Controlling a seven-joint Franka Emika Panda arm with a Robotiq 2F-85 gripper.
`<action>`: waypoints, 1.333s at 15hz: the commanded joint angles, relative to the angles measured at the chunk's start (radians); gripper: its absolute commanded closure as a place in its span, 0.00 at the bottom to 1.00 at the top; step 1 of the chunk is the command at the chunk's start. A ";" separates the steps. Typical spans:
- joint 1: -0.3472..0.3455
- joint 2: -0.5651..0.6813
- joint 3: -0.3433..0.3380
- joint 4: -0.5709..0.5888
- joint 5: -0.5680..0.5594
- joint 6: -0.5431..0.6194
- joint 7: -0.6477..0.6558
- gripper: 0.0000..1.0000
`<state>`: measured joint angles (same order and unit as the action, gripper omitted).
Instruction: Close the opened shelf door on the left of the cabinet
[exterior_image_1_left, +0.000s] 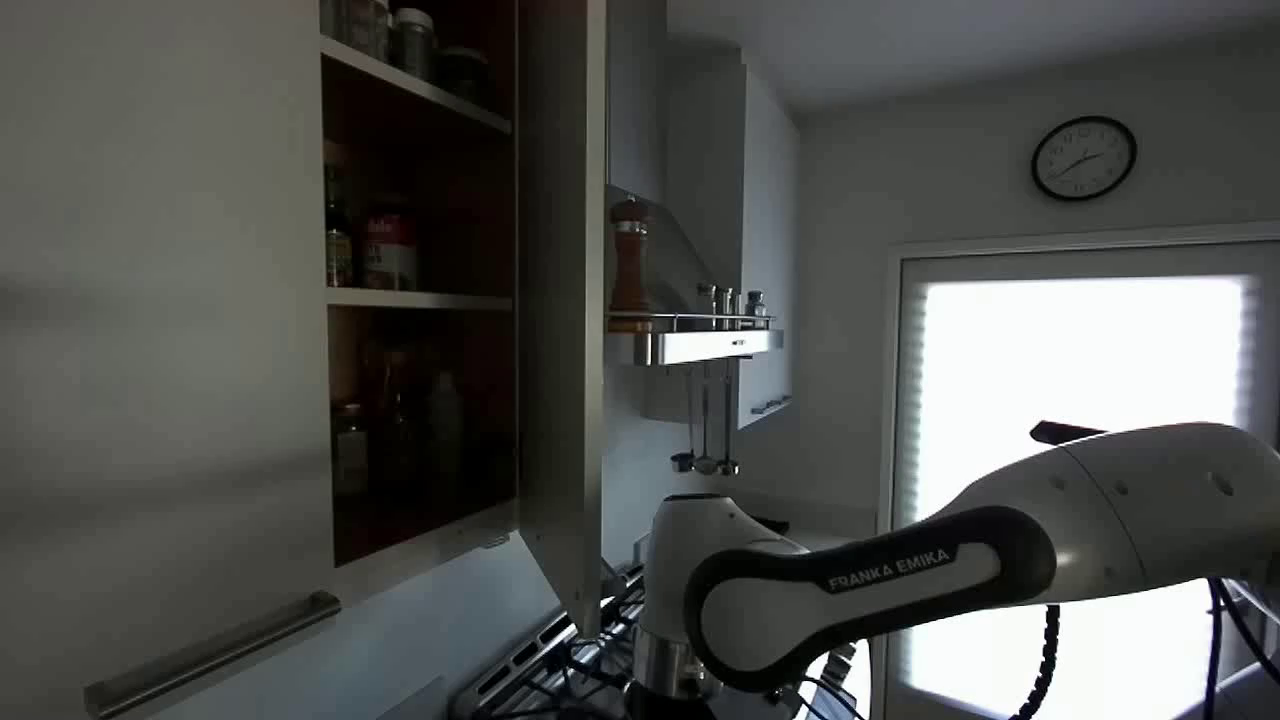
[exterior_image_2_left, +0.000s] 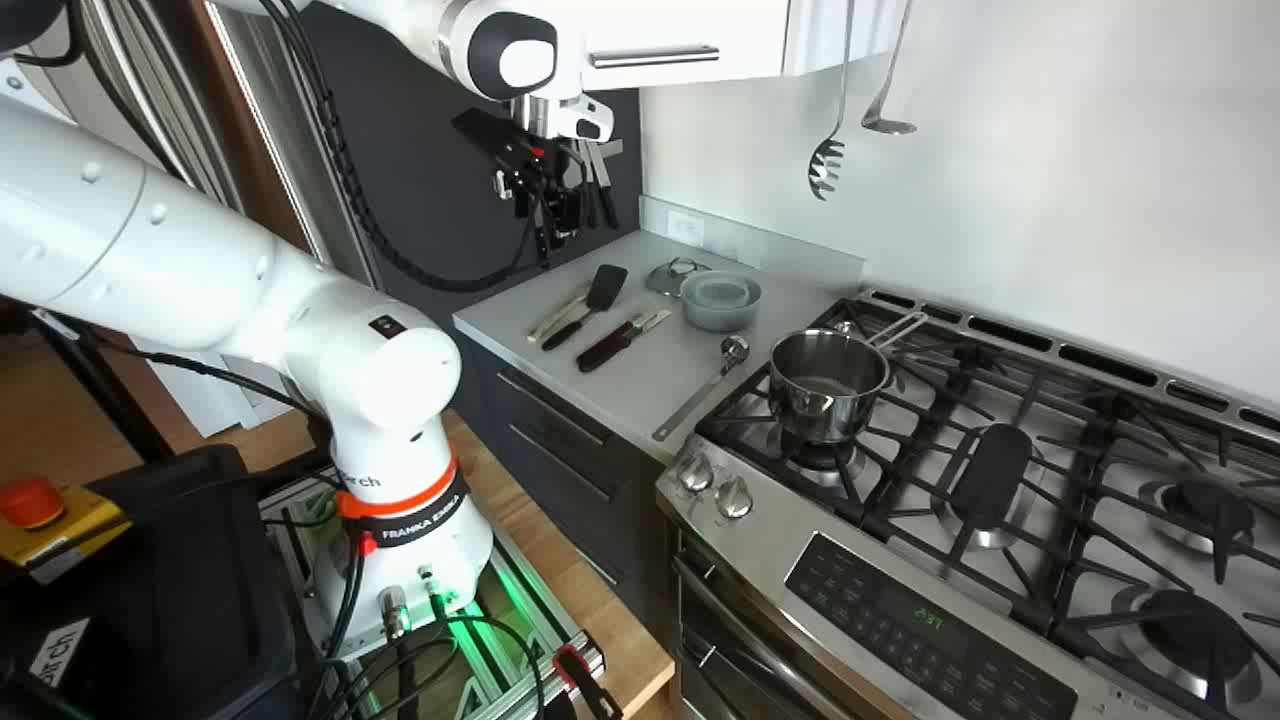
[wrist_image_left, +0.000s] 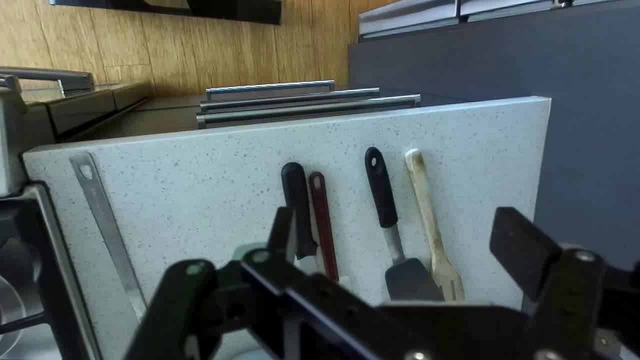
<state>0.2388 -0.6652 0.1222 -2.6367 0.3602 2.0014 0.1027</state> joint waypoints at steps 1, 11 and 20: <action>-0.012 -0.001 0.010 0.002 0.006 -0.005 -0.006 0.00; -0.018 -0.005 0.004 0.001 0.005 -0.005 -0.006 0.00; -0.138 -0.074 -0.096 -0.004 -0.039 -0.018 -0.066 0.00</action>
<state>0.1285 -0.7009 0.0511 -2.6301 0.3502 2.0013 0.0738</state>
